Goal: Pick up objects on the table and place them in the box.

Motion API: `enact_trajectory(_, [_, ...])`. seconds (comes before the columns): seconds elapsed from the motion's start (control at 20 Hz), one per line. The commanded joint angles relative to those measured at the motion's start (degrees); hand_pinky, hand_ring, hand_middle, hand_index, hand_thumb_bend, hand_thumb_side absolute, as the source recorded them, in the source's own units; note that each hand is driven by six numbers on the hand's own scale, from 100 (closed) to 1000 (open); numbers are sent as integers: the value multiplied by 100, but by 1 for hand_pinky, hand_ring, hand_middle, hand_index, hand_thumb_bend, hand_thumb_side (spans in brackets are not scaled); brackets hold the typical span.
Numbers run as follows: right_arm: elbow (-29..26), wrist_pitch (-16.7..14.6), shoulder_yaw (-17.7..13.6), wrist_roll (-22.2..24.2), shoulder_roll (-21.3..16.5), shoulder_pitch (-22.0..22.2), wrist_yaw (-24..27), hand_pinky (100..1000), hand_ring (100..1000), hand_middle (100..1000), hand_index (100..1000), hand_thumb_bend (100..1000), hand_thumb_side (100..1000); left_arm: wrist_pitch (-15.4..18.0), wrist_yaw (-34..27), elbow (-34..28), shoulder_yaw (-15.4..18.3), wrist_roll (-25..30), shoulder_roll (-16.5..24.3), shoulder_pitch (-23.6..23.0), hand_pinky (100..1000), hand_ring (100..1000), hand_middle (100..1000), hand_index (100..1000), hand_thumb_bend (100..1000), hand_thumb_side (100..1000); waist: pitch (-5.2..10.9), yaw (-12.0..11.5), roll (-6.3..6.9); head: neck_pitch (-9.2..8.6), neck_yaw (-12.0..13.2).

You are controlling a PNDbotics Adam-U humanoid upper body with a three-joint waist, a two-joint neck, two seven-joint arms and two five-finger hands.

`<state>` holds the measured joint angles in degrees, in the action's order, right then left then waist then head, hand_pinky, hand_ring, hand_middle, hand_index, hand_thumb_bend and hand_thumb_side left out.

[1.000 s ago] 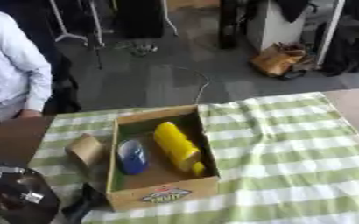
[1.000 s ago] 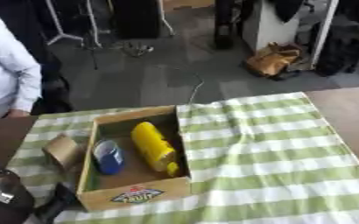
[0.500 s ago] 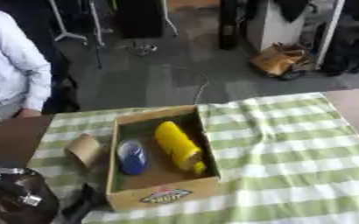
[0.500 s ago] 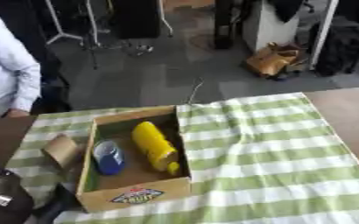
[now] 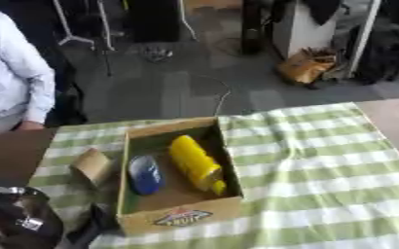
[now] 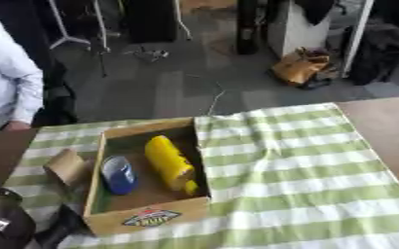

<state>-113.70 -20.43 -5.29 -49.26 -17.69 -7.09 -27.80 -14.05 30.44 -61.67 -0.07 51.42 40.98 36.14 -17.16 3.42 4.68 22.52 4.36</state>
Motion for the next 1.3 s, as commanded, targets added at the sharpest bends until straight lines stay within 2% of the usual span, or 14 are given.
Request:
enact_trajectory(0.05, [-89,-250,-62,-271,-37,-56,81,767,946,824,713,100,1000,-21,-7,180,34,55,37,-37,693,1000,1000,995,805,422,63,11,-30,-61,5])
enact_trajectory(0.1, [-89,-254,-70,-271,-38,-57,91,767,945,823,712,100,1000,-18,-21,220,35,55,33,-38,649,972,1000,961,802,419,63,16,-27,-59,8])
enact_trajectory(0.3, [-89,-275,-94,-271,-36,-66,136,766,943,815,708,100,1000,-12,-3,315,5,55,22,-33,578,922,1000,909,788,399,57,29,-20,-53,22])
enact_trajectory(0.45, [-89,-295,-99,-271,-35,-65,158,766,943,814,708,100,1000,-7,107,330,-11,55,27,-18,563,898,972,881,765,395,51,45,-17,-49,35])
enact_trajectory(0.5, [-89,-301,-101,-271,-39,-68,162,767,943,813,708,100,1000,-9,169,328,-11,55,33,-11,546,867,903,847,719,385,51,49,-15,-53,43])
enact_trajectory(0.55, [-89,-309,-106,-271,-44,-72,171,767,943,813,708,100,1000,-9,245,318,-9,55,36,-3,546,867,903,847,719,385,51,50,-15,-59,48])
enact_trajectory(0.6, [-89,-317,-111,-271,-48,-77,182,767,942,813,707,100,1000,-6,299,308,-1,55,31,3,528,809,874,822,700,374,51,51,-14,-61,51])
enact_trajectory(0.65, [-89,-324,-115,-271,-52,-81,194,767,942,813,707,100,1000,-3,335,301,9,55,25,8,528,809,874,822,700,374,52,51,-13,-62,54])
enact_trajectory(0.7, [-89,-331,-116,-271,-54,-84,206,766,942,812,705,100,1000,0,356,298,19,55,18,12,514,764,871,803,690,366,51,51,-12,-65,55])
enact_trajectory(0.95, [-89,-356,-112,-271,-50,-83,247,765,942,811,705,100,1000,18,388,302,40,55,2,7,463,729,854,775,653,349,46,60,-13,-62,59])
enact_trajectory(1.0, [-89,-358,-113,-271,-49,-82,248,765,941,810,704,100,1000,22,397,298,43,55,1,5,409,689,840,758,620,333,46,60,-14,-62,58])
enact_trajectory(1.1, [-89,-363,-116,-271,-50,-82,251,765,941,810,704,100,1000,39,429,252,50,55,-7,-6,389,673,832,745,604,330,44,56,-15,-64,61])
enact_trajectory(1.15, [-89,-362,-115,-271,-50,-83,257,765,941,810,703,100,1000,52,476,202,43,54,-10,-10,351,641,811,712,553,320,46,50,-16,-61,56])
enact_trajectory(1.3, [-89,-365,-109,-271,-56,-86,271,765,941,808,701,100,1000,64,594,77,53,54,-34,-17,284,597,769,657,495,308,50,39,-17,-63,54])
